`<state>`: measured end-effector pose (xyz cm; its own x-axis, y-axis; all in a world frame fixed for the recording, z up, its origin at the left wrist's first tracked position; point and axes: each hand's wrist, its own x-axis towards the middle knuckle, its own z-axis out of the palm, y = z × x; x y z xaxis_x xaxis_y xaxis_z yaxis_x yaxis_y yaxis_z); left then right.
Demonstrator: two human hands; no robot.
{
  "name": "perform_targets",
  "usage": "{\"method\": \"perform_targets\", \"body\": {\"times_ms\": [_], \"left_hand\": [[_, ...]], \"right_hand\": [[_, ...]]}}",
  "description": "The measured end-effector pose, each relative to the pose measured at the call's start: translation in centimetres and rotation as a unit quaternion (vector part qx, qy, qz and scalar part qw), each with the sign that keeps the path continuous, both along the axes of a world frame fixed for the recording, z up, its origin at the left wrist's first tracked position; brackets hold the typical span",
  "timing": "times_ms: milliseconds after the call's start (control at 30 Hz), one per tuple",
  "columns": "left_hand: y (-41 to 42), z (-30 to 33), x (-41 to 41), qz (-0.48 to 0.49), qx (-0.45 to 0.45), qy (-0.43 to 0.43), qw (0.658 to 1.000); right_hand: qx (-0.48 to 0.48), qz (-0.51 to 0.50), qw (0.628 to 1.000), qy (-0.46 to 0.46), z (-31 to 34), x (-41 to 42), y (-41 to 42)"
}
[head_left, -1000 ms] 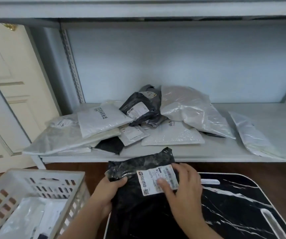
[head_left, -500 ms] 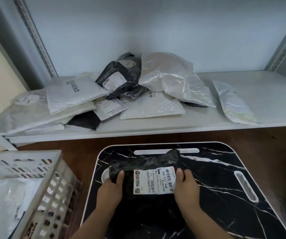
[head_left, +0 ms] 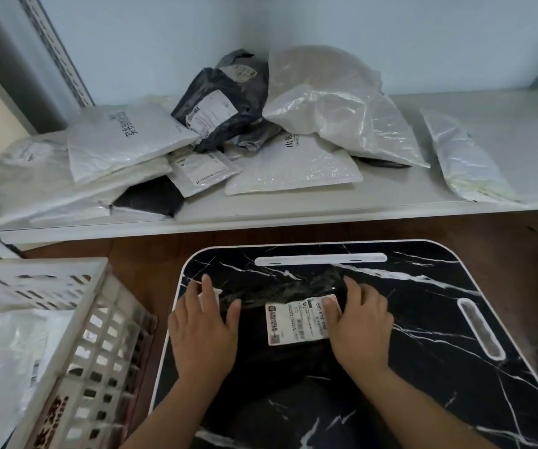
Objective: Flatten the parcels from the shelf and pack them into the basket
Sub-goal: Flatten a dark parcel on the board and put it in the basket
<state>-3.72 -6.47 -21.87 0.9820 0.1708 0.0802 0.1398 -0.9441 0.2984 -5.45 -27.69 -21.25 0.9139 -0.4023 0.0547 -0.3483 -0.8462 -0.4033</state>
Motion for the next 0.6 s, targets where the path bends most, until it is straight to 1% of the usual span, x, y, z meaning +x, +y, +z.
{"method": "perform_targets", "body": {"times_ms": [67,100,167,233,300,367,600], "left_hand": [[-0.8,-0.5,0.8,-0.068,0.02,-0.013,0.997],[-1.4,-0.8,1.2,-0.094,0.031,-0.018,0.995],[-2.5,-1.4,1.5,-0.123,0.035,-0.018,0.992],[-3.3,-2.4,1.1,-0.137,0.036,0.002,0.99],[-3.7,-3.7,0.6,-0.146,0.05,0.035,0.987],[-3.9,-4.4,-0.1,-0.152,0.049,0.05,0.986],[-3.2,-5.8,-1.3,-0.184,0.056,0.027,0.981]], "right_hand": [[-0.055,0.085,0.995,-0.024,-0.3,0.9,1.1],[-0.075,0.131,0.988,-0.016,-0.5,1.4,1.4],[-0.112,0.212,0.971,0.014,-0.9,2.1,1.7],[-0.132,0.26,0.956,0.031,-1.7,2.3,1.3],[-0.142,0.285,0.946,0.055,-2.6,2.0,0.9],[-0.149,0.299,0.939,0.079,-3.6,1.4,0.7],[-0.146,0.303,0.938,0.081,-5.2,0.1,0.5]]}}
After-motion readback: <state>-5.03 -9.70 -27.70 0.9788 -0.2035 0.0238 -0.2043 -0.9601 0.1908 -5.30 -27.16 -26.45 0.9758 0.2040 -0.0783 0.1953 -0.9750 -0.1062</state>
